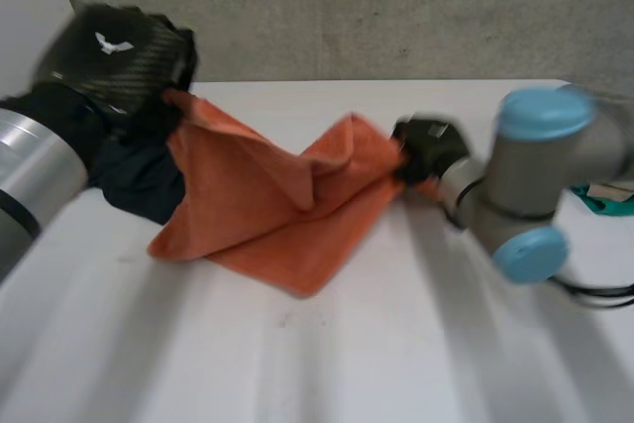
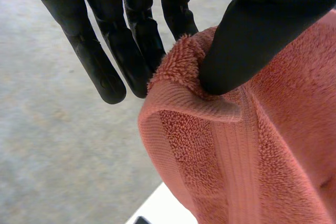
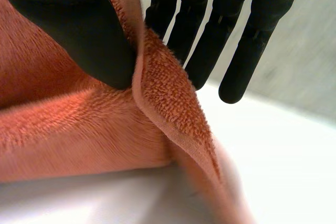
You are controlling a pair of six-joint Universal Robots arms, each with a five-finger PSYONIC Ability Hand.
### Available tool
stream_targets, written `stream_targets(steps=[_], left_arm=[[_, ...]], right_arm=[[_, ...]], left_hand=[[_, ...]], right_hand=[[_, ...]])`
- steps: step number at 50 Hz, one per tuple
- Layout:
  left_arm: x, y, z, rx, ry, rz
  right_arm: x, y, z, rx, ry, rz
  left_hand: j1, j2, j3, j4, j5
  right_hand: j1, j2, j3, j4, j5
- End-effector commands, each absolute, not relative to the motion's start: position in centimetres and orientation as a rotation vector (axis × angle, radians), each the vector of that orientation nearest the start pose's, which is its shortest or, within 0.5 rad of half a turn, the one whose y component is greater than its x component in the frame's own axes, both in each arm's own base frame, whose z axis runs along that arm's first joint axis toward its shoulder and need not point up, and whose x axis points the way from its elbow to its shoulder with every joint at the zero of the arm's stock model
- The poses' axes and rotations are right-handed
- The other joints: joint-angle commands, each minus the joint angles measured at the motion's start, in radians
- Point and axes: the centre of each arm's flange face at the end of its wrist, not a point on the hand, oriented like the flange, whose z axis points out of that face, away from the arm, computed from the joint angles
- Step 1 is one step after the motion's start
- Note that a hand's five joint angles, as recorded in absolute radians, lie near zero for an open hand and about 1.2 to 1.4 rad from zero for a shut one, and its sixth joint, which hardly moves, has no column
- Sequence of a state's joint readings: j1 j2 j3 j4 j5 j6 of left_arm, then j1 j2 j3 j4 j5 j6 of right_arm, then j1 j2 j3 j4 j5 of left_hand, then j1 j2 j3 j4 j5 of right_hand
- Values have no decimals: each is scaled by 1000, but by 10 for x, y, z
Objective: Fold the laundry.
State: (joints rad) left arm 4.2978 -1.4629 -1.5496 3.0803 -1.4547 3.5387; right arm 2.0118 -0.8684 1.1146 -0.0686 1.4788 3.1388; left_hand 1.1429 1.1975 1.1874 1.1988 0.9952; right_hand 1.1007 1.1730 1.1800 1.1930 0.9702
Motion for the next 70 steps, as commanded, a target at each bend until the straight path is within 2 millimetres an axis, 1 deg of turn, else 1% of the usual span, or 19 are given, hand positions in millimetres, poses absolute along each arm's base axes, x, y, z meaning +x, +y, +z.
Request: stream_targets(steps=[1, 3, 7, 10, 14, 18, 23, 27, 32, 34, 37, 38, 42, 45, 49, 52, 56, 64, 70], left_arm=[[-212, -217, 370, 834, 1889, -2396], [-202, -222, 377, 788, 1878, -2407], [-186, -234, 381, 716, 1915, -2397], [-179, -239, 379, 689, 1966, -2385], [-175, -251, 357, 687, 2134, -2316], [-183, -269, 324, 712, 2301, -2222], [-194, -304, 282, 714, 2406, -2104], [-201, -341, 266, 700, 2352, -2124], [-209, -379, 294, 676, 2163, -2305], [-211, -391, 325, 641, 2008, -2438], [-212, -398, 361, 578, 1814, -2596], [-210, -400, 382, 513, 1691, -2691], [-206, -396, 421, 366, 1429, -2869], [-208, -392, 428, 357, 1361, -2907], [-214, -386, 415, 421, 1445, -2874], [-218, -381, 390, 473, 1584, -2813], [-222, -375, 350, 529, 1758, -2717], [-232, -346, 244, 672, 2103, -2423], [-235, -328, 215, 736, 2136, -2362]], right_arm=[[257, -336, 315, -773, 1848, -2216], [240, -324, 350, -850, 1807, -2306], [217, -305, 389, -923, 1807, -2372], [209, -299, 396, -981, 1843, -2346], [211, -295, 381, -1137, 1929, -2205], [221, -299, 346, -1303, 2047, -2011], [222, -328, 296, -1368, 2225, -1834], [227, -353, 276, -1347, 2274, -1834], [238, -385, 288, -1230, 2180, -2060], [243, -400, 314, -1095, 2039, -2290], [244, -410, 344, -931, 1841, -2525], [244, -414, 366, -827, 1666, -2678], [239, -416, 402, -666, 1254, -2933], [237, -415, 405, -677, 1157, -2972], [242, -414, 392, -768, 1208, -2891], [242, -417, 372, -811, 1358, -2789], [244, -419, 332, -893, 1573, -2593], [239, -413, 219, -1013, 1974, -2129], [222, -414, 173, -958, 2160, -1957]], left_hand=[[253, 199, 209, 197, 227], [253, 199, 209, 197, 227], [253, 199, 209, 197, 227], [253, 199, 209, 197, 227], [253, 199, 209, 197, 227], [253, 199, 209, 197, 227], [253, 199, 209, 197, 227], [253, 199, 209, 197, 227], [253, 199, 209, 197, 227], [253, 199, 209, 197, 227], [253, 199, 209, 197, 227], [253, 199, 209, 197, 227], [253, 199, 209, 197, 227], [253, 199, 209, 197, 227], [253, 199, 209, 197, 227], [253, 199, 209, 197, 227], [253, 199, 209, 197, 227], [253, 199, 209, 197, 227], [253, 199, 209, 197, 227]], right_hand=[[296, 223, 216, 203, 252], [296, 223, 216, 203, 252], [296, 223, 216, 203, 252], [296, 223, 216, 203, 252], [296, 223, 216, 203, 252], [296, 223, 216, 203, 252], [296, 223, 216, 203, 252], [296, 223, 216, 203, 252], [296, 223, 216, 203, 252], [296, 223, 216, 203, 252], [296, 223, 216, 203, 252], [296, 223, 216, 203, 252], [296, 223, 216, 203, 252], [296, 223, 216, 203, 252], [296, 223, 216, 203, 252], [296, 223, 216, 203, 252], [296, 223, 216, 203, 252], [296, 223, 216, 203, 252], [207, 135, 128, 115, 163]])
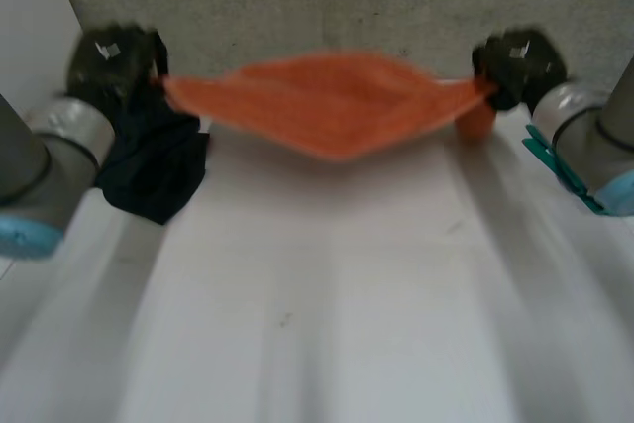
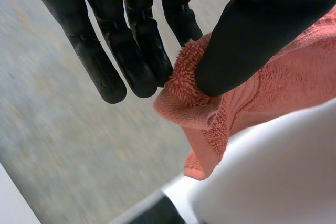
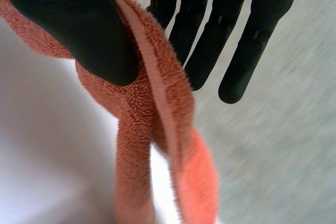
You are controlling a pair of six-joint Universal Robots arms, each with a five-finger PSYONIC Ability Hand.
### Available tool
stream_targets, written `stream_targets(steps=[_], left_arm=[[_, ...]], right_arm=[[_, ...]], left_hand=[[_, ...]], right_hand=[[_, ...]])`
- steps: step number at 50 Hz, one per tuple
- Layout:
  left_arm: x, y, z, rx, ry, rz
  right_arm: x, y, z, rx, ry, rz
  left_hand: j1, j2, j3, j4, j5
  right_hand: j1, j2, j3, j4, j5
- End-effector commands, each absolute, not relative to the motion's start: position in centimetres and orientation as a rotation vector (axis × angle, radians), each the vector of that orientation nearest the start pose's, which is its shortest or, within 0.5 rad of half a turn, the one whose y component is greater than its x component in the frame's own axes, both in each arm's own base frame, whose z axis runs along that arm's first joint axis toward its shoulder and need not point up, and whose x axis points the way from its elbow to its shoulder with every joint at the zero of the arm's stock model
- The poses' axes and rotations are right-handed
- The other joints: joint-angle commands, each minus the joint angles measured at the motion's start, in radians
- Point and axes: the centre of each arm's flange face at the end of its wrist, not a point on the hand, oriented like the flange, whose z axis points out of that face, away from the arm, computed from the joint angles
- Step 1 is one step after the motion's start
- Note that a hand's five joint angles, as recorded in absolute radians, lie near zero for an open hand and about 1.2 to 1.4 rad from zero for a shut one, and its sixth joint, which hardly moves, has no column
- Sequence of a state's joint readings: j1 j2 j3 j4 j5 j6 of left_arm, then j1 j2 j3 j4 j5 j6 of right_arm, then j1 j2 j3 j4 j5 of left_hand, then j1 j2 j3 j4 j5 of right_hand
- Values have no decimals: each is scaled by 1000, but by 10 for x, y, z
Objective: Fold the laundry.
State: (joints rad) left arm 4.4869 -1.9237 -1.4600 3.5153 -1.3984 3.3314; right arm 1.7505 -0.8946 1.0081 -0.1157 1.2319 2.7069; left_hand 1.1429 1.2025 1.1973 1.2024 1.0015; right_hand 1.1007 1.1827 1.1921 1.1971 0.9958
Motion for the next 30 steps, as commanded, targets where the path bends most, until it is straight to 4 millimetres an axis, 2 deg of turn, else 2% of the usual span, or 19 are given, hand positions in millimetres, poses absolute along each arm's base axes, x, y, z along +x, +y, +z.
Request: stream_targets(steps=[1, 4, 5, 10, 15, 18, 22, 30], left_arm=[[-235, -325, 212, 740, 2131, -2366], [-234, -323, 212, 740, 2114, -2374], [-233, -322, 213, 734, 2100, -2387], [-226, -323, 221, 708, 2078, -2401], [-217, -325, 226, 675, 2088, -2387], [-212, -324, 226, 661, 2109, -2371], [-209, -323, 226, 650, 2144, -2356], [-206, -320, 226, 622, 2197, -2343]], right_arm=[[217, -415, 164, -921, 2199, -1910], [210, -416, 151, -861, 2250, -1848], [205, -418, 146, -821, 2278, -1815], [186, -425, 137, -675, 2348, -1757], [166, -434, 136, -448, 2365, -1727], [162, -436, 132, -386, 2354, -1700], [163, -436, 127, -405, 2343, -1688], [165, -439, 114, -451, 2361, -1668]], left_hand=[[253, 194, 199, 194, 220], [253, 194, 199, 194, 220], [253, 194, 199, 194, 220], [253, 194, 199, 194, 220], [253, 194, 199, 194, 220], [253, 194, 199, 194, 220], [253, 194, 199, 194, 220], [253, 194, 199, 194, 220]], right_hand=[[126, 44, 34, 29, 56], [-74, -156, -165, -170, -144], [-229, -311, -320, -325, -298], [-541, -623, -633, -637, -611], [-550, -632, -642, -647, -620], [-536, -618, -627, -632, -605], [-445, -527, -537, -542, -515], [-424, -506, -516, -521, -494]])
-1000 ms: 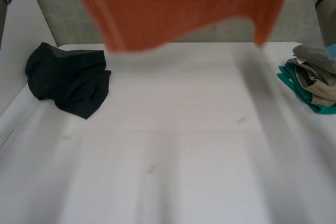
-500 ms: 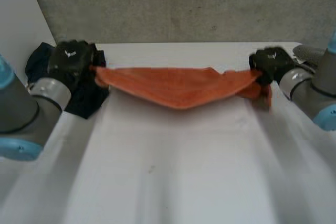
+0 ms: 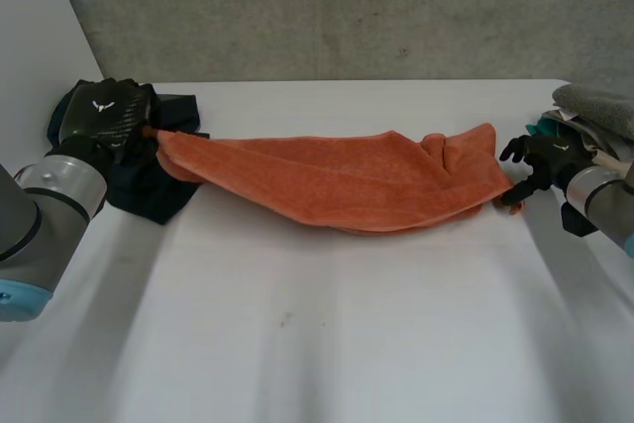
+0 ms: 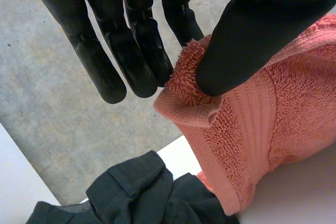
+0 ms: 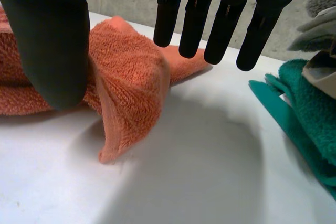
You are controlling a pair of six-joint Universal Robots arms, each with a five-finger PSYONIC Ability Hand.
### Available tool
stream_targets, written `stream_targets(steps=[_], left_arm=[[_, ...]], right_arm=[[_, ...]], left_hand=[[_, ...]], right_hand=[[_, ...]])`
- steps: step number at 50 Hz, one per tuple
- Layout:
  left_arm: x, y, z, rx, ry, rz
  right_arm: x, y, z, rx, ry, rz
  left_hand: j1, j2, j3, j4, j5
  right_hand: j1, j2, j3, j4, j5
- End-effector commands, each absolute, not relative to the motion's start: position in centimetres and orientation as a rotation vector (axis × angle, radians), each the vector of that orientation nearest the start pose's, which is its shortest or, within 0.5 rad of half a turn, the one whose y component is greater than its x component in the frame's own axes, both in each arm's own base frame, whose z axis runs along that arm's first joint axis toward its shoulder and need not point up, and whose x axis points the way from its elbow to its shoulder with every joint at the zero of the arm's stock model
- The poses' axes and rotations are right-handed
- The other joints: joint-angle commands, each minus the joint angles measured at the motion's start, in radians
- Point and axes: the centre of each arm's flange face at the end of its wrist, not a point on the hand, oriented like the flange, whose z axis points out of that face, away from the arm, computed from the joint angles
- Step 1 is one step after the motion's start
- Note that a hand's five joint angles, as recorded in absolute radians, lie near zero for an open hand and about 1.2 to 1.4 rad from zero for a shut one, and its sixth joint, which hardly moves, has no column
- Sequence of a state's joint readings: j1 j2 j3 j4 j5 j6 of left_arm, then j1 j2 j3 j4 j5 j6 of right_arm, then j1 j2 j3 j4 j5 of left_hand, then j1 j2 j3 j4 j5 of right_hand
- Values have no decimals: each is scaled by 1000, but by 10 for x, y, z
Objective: Fold the laundry.
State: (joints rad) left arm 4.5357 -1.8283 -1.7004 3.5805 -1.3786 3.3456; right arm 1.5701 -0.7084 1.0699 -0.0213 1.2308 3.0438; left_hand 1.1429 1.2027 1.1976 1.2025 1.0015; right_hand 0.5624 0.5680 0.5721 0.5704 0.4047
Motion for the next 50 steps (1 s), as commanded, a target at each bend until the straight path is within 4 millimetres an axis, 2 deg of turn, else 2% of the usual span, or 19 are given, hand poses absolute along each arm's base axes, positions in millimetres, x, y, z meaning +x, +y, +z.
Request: stream_targets(steps=[1, 4, 6, 7, 8, 13, 16, 17, 18, 21, 22, 25, 26, 29, 32, 36, 43, 47, 50], left_arm=[[-206, -320, 225, 620, 2201, -2343], [-206, -319, 224, 616, 2218, -2333], [-206, -318, 224, 617, 2224, -2328], [-206, -318, 225, 621, 2222, -2325], [-206, -317, 225, 623, 2226, -2319], [-201, -312, 228, 629, 2267, -2270], [-198, -296, 232, 687, 2347, -2166], [-197, -291, 233, 712, 2371, -2129], [-194, -280, 235, 767, 2414, -2048], [-189, -261, 237, 864, 2467, -1920], [-185, -248, 237, 926, 2494, -1826], [-178, -230, 238, 1023, 2516, -1688], [-173, -220, 237, 1079, 2521, -1592], [-168, -204, 235, 1176, 2535, -1449], [-165, -189, 234, 1288, 2545, -1318], [-169, -189, 233, 1341, 2512, -1343], [-185, -227, 225, 1225, 2469, -1526], [-198, -263, 217, 1116, 2422, -1651], [-207, -283, 220, 1105, 2340, -1760]], right_arm=[[166, -439, 113, -454, 2360, -1665], [168, -439, 111, -460, 2357, -1660], [169, -439, 112, -461, 2351, -1664], [168, -439, 113, -465, 2349, -1669], [168, -439, 114, -466, 2349, -1672], [163, -433, 143, -501, 2342, -1720], [157, -415, 167, -633, 2378, -1737], [154, -409, 173, -685, 2391, -1740], [151, -394, 180, -827, 2433, -1722], [144, -365, 186, -1094, 2509, -1629], [135, -346, 187, -1280, 2568, -1524], [118, -317, 187, -1543, 2641, -1310], [109, -300, 189, -1697, 2656, -1174], [96, -284, 191, -1833, 2669, -1041], [91, -284, 196, -1817, 2693, -1084], [95, -292, 199, -1780, 2670, -1201], [116, -316, 198, -1655, 2626, -1410], [131, -342, 192, -1564, 2588, -1584], [136, -359, 194, -1531, 2550, -1721]], left_hand=[[253, 194, 199, 194, 220], [253, 194, 199, 194, 220], [253, 194, 199, 194, 220], [253, 194, 199, 194, 220], [253, 194, 199, 194, 220], [253, 194, 199, 194, 220], [253, 194, 199, 194, 220], [253, 194, 199, 194, 220], [253, 194, 199, 194, 220], [253, 194, 199, 194, 220], [253, 194, 199, 194, 220], [253, 194, 199, 194, 220], [253, 194, 199, 194, 220], [253, 194, 199, 194, 220], [253, 194, 199, 194, 220], [253, 194, 199, 194, 220], [253, 194, 199, 194, 220], [253, 194, 199, 194, 220], [253, 194, 199, 194, 220]], right_hand=[[114, 109, 104, 106, 97], [137, 132, 128, 129, 121], [269, 263, 259, 261, 252], [607, 601, 597, 599, 590], [832, 826, 822, 824, 815], [834, 828, 824, 826, 817], [834, 828, 824, 826, 817], [834, 828, 824, 826, 817], [834, 828, 824, 826, 817], [834, 828, 824, 826, 817], [834, 828, 824, 826, 817], [834, 828, 824, 826, 817], [834, 828, 824, 826, 817], [834, 828, 824, 826, 817], [834, 828, 824, 826, 817], [834, 828, 824, 826, 817], [834, 828, 824, 826, 817], [834, 828, 824, 826, 817], [834, 828, 824, 826, 817]])
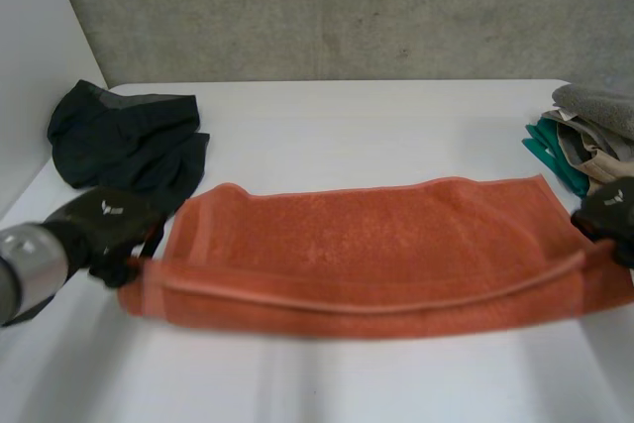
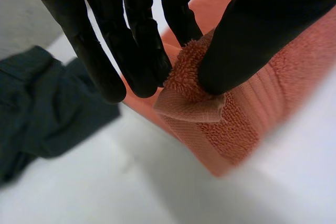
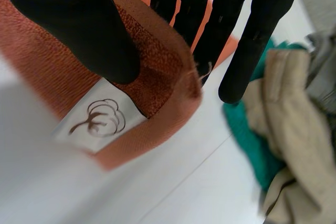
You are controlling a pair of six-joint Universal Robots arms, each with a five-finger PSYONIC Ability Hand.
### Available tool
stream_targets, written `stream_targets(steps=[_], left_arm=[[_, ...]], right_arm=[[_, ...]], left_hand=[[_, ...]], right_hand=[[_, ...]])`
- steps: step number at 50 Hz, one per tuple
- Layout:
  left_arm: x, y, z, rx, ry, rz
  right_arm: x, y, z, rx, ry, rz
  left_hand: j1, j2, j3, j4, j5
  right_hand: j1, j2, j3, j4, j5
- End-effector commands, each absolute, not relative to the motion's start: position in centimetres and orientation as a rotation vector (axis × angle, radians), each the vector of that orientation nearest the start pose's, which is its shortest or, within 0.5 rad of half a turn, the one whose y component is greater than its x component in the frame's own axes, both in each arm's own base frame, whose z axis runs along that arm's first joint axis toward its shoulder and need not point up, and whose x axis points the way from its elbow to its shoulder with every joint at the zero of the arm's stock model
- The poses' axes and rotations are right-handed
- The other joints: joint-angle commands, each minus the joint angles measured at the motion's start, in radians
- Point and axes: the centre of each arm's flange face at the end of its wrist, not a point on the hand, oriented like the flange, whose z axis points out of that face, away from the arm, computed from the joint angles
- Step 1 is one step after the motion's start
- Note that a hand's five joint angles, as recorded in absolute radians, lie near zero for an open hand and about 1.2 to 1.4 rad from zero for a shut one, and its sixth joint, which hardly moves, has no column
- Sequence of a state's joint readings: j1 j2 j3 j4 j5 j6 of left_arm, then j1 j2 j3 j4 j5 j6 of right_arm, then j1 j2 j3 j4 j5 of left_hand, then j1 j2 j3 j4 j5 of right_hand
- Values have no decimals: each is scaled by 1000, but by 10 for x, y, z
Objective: Fold the laundry.
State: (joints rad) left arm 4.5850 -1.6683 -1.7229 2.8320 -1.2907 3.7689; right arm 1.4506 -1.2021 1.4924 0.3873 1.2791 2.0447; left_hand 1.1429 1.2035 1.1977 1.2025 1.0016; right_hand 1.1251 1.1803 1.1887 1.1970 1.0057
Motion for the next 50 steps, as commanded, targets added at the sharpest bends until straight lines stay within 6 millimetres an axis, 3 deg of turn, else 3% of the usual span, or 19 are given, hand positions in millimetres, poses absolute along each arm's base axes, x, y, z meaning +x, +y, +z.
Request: stream_targets(steps=[1, 4, 6, 7, 9, 10, 14, 16, 21, 29, 37, 38, 43, 48, 50], left_arm=[[-212, -302, 226, 1083, 2253, -1859], [-218, -332, 245, 1034, 2089, -2024], [-221, -361, 278, 955, 1889, -2198], [-221, -375, 304, 887, 1769, -2303], [-220, -386, 332, 812, 1645, -2412], [-216, -394, 359, 725, 1523, -2514], [-203, -404, 407, 480, 1368, -2724], [-201, -404, 412, 427, 1374, -2766], [-202, -408, 402, 450, 1467, -2766], [-201, -411, 362, 490, 1634, -2668], [-209, -398, 301, 633, 1883, -2517], [-209, -391, 285, 674, 1953, -2458], [-207, -362, 243, 790, 2162, -2249], [-196, -319, 220, 889, 2340, -1999], [-190, -289, 216, 941, 2425, -1858]], right_arm=[[142, -371, 198, -1507, 2505, -1839], [154, -390, 214, -1452, 2408, -2052], [165, -411, 247, -1346, 2266, -2336], [170, -423, 278, -1212, 2137, -2550], [172, -431, 308, -1071, 1999, -2723], [172, -436, 340, -910, 1825, -2885], [174, -433, 392, -620, 1446, -3058], [175, -431, 400, -582, 1360, -3071], [187, -429, 388, -657, 1425, -2973], [190, -433, 347, -728, 1648, -2802], [192, -429, 281, -885, 1921, -2531], [191, -424, 266, -937, 1987, -2456], [179, -407, 229, -1073, 2203, -2220], [154, -380, 214, -1163, 2423, -1989], [138, -363, 216, -1216, 2521, -1868]], left_hand=[[253, 193, 199, 194, 220], [253, 193, 199, 194, 220], [253, 193, 199, 194, 220], [253, 193, 199, 194, 220], [253, 193, 199, 194, 220], [253, 193, 199, 194, 220], [253, 193, 199, 194, 220], [253, 193, 199, 194, 220], [253, 193, 199, 194, 220], [253, 193, 199, 194, 220], [253, 193, 199, 194, 220], [253, 193, 199, 194, 220], [253, 193, 199, 194, 220], [253, 193, 199, 194, 220], [253, 193, 199, 194, 220]], right_hand=[[271, 216, 208, 199, 216], [271, 216, 208, 199, 216], [271, 216, 208, 199, 216], [271, 216, 208, 199, 216], [271, 216, 208, 199, 216], [271, 216, 208, 199, 216], [271, 216, 208, 199, 216], [271, 216, 208, 199, 216], [271, 216, 208, 199, 216], [271, 216, 208, 199, 216], [271, 216, 208, 199, 216], [271, 216, 208, 199, 216], [271, 216, 208, 199, 216], [271, 216, 208, 199, 216], [271, 216, 208, 199, 216]])
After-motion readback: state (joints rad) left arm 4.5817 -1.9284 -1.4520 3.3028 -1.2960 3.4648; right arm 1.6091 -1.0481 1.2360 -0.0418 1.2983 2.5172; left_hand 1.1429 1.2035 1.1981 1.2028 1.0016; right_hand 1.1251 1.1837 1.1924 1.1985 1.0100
